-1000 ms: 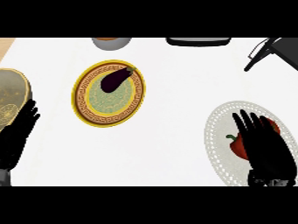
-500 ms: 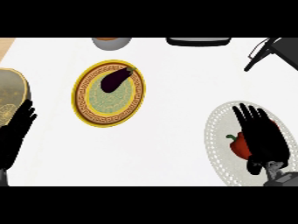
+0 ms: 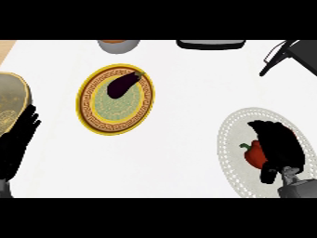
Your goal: Pick the bell pepper from the placemat and place it in the tiered shelf
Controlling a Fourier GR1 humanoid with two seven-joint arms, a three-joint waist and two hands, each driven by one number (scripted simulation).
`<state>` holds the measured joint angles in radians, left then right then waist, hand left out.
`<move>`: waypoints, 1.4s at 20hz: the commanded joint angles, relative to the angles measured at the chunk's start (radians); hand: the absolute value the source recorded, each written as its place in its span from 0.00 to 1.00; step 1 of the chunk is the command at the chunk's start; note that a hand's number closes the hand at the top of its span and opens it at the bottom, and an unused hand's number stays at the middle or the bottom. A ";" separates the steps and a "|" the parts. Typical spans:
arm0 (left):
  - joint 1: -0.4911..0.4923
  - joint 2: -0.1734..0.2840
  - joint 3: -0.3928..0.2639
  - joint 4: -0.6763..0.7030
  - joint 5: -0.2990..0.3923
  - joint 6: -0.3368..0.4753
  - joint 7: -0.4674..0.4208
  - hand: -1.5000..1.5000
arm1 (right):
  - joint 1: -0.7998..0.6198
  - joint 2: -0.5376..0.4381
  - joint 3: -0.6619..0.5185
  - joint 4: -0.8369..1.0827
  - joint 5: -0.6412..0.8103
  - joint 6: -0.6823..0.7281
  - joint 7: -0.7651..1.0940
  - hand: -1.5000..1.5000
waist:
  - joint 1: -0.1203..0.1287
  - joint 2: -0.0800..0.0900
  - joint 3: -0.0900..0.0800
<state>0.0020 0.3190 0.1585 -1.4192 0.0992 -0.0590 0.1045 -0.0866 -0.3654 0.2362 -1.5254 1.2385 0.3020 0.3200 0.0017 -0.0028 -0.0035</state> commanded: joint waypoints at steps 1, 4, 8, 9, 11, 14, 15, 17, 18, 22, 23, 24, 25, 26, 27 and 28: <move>-0.025 -0.021 0.005 0.018 -0.031 0.019 0.017 0.50 | 0.013 0.010 -0.048 0.052 -0.018 -0.043 -0.066 1.00 | -0.002 0.003 0.004; 0.025 -0.032 0.000 -0.026 -0.036 -0.006 -0.011 0.50 | 0.005 0.023 0.002 0.068 0.047 -0.038 -0.069 1.00 | 0.000 0.003 0.004; 0.045 -0.039 0.003 -0.102 -0.027 0.004 0.058 0.50 | -0.004 0.025 0.010 0.156 0.106 -0.138 -0.096 1.00 | 0.004 0.003 0.004; -0.001 -0.070 -0.015 -0.034 -0.062 0.032 0.028 0.50 | -0.059 0.016 -0.026 0.144 0.079 -0.092 -0.117 1.00 | 0.001 0.003 0.004; 0.010 -0.012 0.044 0.011 -0.032 -0.030 -0.015 0.50 | -0.001 0.020 -0.010 0.050 0.103 -0.109 -0.100 1.00 | -0.002 0.002 0.003; 0.033 -0.006 0.057 -0.003 -0.020 -0.058 -0.024 0.50 | 0.015 -0.003 -0.034 -0.014 0.098 -0.120 -0.132 1.00 | -0.002 0.002 0.003; -0.007 -0.030 0.036 0.045 -0.058 -0.021 -0.041 0.50 | -0.019 -0.009 -0.057 0.017 0.089 -0.151 -0.162 1.00 | -0.003 0.003 0.003; -0.046 0.017 0.070 0.024 0.005 -0.070 0.035 0.50 | -0.048 0.064 -0.100 0.061 0.074 -0.177 -0.075 1.00 | 0.000 0.004 0.004; -0.032 -0.017 0.041 0.026 -0.027 -0.039 0.005 0.50 | -0.139 0.096 -0.168 0.066 0.035 -0.088 0.008 1.00 | 0.006 0.005 0.004; -0.025 -0.032 0.026 0.013 -0.042 -0.025 -0.004 0.50 | -0.263 0.227 -0.376 0.123 -0.019 -0.092 0.308 1.00 | 0.020 0.011 0.004; -0.024 -0.026 0.017 0.000 -0.041 -0.040 0.006 0.50 | -0.331 0.242 -0.388 0.139 -0.002 -0.090 0.367 1.00 | 0.033 0.010 0.004; -0.016 -0.044 0.013 0.016 -0.050 -0.032 -0.034 0.50 | -0.365 0.232 -0.399 0.176 0.014 -0.119 0.381 1.00 | 0.027 0.010 0.003; -0.014 -0.046 0.011 0.027 -0.055 -0.027 -0.020 0.50 | -0.443 0.221 -0.428 0.204 0.002 -0.104 0.402 1.00 | 0.030 0.011 0.003; -0.004 -0.041 0.007 -0.016 -0.050 -0.029 0.016 0.50 | -0.469 0.237 -0.415 0.148 0.011 -0.075 0.454 1.00 | 0.022 0.003 0.003; -0.057 -0.014 0.033 0.008 -0.035 -0.036 0.035 0.50 | -0.537 0.230 -0.444 0.242 0.014 -0.103 0.468 1.00 | 0.025 0.009 0.004; 0.004 -0.047 0.015 -0.010 -0.035 -0.041 -0.004 0.50 | -0.567 0.195 -0.468 0.231 0.005 -0.111 0.462 1.00 | 0.024 0.006 0.004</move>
<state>-0.0166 0.2849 0.1785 -1.4141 0.0580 -0.0933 0.1074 -0.4999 -0.1620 -0.1509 -1.3516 1.2505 0.2031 0.6853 0.0241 0.0045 -0.0001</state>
